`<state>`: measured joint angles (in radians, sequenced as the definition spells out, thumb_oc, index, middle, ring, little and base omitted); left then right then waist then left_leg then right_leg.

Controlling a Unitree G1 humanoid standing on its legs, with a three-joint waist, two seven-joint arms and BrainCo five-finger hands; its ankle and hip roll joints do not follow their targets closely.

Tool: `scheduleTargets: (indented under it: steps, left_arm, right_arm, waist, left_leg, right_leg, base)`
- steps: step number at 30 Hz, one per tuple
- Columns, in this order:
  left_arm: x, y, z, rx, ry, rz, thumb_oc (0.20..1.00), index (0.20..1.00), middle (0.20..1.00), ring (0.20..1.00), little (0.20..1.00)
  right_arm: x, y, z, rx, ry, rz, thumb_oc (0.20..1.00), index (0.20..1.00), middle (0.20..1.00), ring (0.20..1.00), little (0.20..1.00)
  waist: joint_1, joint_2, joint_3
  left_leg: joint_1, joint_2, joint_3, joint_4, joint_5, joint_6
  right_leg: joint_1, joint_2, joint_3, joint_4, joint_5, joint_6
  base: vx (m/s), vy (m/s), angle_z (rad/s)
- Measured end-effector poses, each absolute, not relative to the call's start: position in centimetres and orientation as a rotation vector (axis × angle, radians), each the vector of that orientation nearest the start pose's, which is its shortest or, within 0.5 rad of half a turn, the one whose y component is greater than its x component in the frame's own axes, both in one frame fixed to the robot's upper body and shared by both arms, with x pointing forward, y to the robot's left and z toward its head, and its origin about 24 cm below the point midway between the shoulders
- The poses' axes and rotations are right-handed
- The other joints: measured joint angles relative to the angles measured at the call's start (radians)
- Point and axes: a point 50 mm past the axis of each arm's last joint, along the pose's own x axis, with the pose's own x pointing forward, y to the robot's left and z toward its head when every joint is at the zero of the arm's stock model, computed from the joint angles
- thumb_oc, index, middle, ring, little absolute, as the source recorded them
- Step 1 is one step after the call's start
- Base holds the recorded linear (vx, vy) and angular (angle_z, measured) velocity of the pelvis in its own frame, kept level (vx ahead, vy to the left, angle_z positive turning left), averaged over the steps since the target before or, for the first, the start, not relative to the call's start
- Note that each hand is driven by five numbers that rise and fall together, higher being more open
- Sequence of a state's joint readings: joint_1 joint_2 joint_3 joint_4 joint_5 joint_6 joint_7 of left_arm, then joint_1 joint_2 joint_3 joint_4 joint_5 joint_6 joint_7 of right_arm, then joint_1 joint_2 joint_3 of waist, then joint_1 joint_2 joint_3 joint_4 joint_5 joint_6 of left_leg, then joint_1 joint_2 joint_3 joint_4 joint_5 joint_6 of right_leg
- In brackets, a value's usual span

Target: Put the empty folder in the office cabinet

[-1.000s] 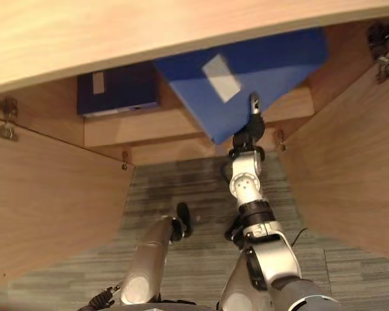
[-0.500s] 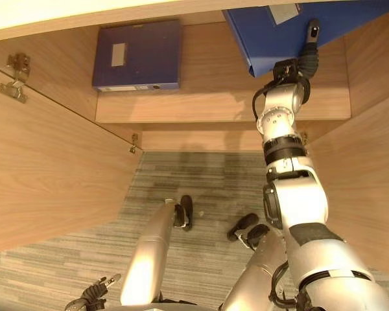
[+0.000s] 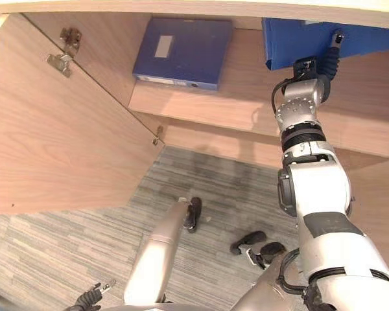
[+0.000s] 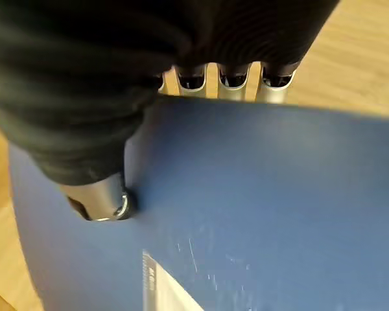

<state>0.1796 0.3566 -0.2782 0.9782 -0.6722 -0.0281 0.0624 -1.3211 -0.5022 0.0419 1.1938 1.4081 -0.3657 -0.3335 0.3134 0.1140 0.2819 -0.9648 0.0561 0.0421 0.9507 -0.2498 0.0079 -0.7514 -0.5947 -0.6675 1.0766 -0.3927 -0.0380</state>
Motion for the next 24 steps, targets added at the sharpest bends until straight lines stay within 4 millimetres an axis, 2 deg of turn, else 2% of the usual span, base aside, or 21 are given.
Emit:
scheduleTargets:
  steps: [3,7,9,15,18,19,20,21,24]
  left_arm:
    - [5.8,25.6,-15.1,-0.105,1.139,0.381,1.0,1.0,1.0,1.0,1.0]
    - [5.8,25.4,-15.1,-0.097,1.144,0.369,1.0,1.0,1.0,1.0,1.0]
    - [5.8,25.2,-15.2,-0.09,1.152,0.357,1.0,1.0,1.0,1.0,1.0]
    - [6.0,25.1,-15.1,-0.085,1.149,0.364,1.0,1.0,1.0,1.0,1.0]
    - [6.1,25.1,-15.1,-0.086,1.144,0.362,1.0,1.0,1.0,1.0,1.0]
    - [6.1,25.1,-15.1,-0.086,1.145,0.362,1.0,1.0,1.0,1.0,1.0]
    - [6.1,25.1,-15.1,-0.086,1.144,0.362,1.0,1.0,1.0,1.0,1.0]
    - [6.2,25.0,-15.1,-0.088,1.139,0.359,1.0,1.0,1.0,1.0,1.0]
    - [6.3,25.0,-15.0,-0.089,1.137,0.358,1.0,1.0,1.0,1.0,1.0]
  right_arm:
    - [40.7,-26.4,27.1,1.135,-0.415,-0.515,0.2,0.2,0.2,0.2,0.2]
    - [40.3,-27.4,27.4,1.168,-0.453,-0.551,0.2,0.2,0.2,0.2,0.2]
    - [40.0,-28.2,27.2,1.239,-0.472,-0.593,0.2,0.2,0.2,0.2,0.2]
    - [39.4,-29.8,26.9,1.305,-0.466,-0.673,0.2,0.2,0.2,0.2,0.2]
    - [39.3,-29.9,27.1,1.298,-0.473,-0.674,0.2,0.2,0.2,0.2,0.2]
    - [39.3,-30.0,27.1,1.296,-0.473,-0.675,0.31,0.31,0.31,0.31,0.31]
    - [39.3,-30.0,27.1,1.293,-0.473,-0.675,0.576,0.576,0.576,0.576,0.576]
    - [39.3,-30.0,27.1,1.283,-0.47,-0.675,1.0,1.0,1.0,1.0,1.0]
    - [39.2,-30.4,26.6,1.23,-0.439,-0.694,1.0,1.0,1.0,1.0,1.0]
  waist:
    - [0.017,0.001,0.0]
    - [0.017,0.005,-0.002]
    - [0.03,0.005,-0.002]
    - [0.028,0.019,-0.004]
    - [0.028,0.027,-0.003]
    - [0.027,0.028,-0.003]
    - [0.027,0.028,-0.002]
    - [0.027,0.031,-0.002]
    - [0.027,0.034,-0.002]
  left_leg:
    - [-0.001,-0.009,-0.005,-0.004,0.003,0.004]
    - [-0.007,-0.037,-0.024,-0.004,0.004,0.003]
    - [-0.01,-0.042,-0.027,-0.002,0.005,0.005]
    - [-0.031,-0.058,-0.038,0.003,0.005,0.006]
    - [-0.036,-0.059,-0.038,0.005,0.005,0.007]
    - [-0.036,-0.06,-0.038,0.005,0.005,0.007]
    - [-0.036,-0.06,-0.038,0.006,0.005,0.007]
    - [-0.037,-0.06,-0.038,0.006,0.004,0.007]
    - [-0.038,-0.06,-0.038,0.007,0.004,0.006]
  right_leg:
    - [0.005,-0.009,-0.006,0.007,-0.005,0.0]
    - [0.022,-0.039,-0.033,0.025,-0.023,0.006]
    - [0.023,-0.045,-0.036,0.029,-0.027,0.004]
    - [0.021,-0.061,-0.055,0.041,-0.033,0.004]
    - [0.019,-0.066,-0.057,0.046,-0.036,0.004]
    - [0.018,-0.068,-0.057,0.048,-0.039,0.003]
    - [0.018,-0.068,-0.057,0.049,-0.04,0.003]
    - [0.017,-0.069,-0.057,0.05,-0.042,0.002]
    - [0.014,-0.07,-0.056,0.053,-0.045,0.002]
  base:
    - [0.03,-0.05,0.17]
    - [0.03,-0.022,0.24]
    - [0.03,-0.001,0.14]
    - [0.01,0.001,0.1]
    - [0.0,0.006,0.05]
    - [0.0,0.0,0.0]
    - [0.0,0.0,0.0]
    - [0.0,0.0,0.0]
    - [0.0,0.0,0.0]
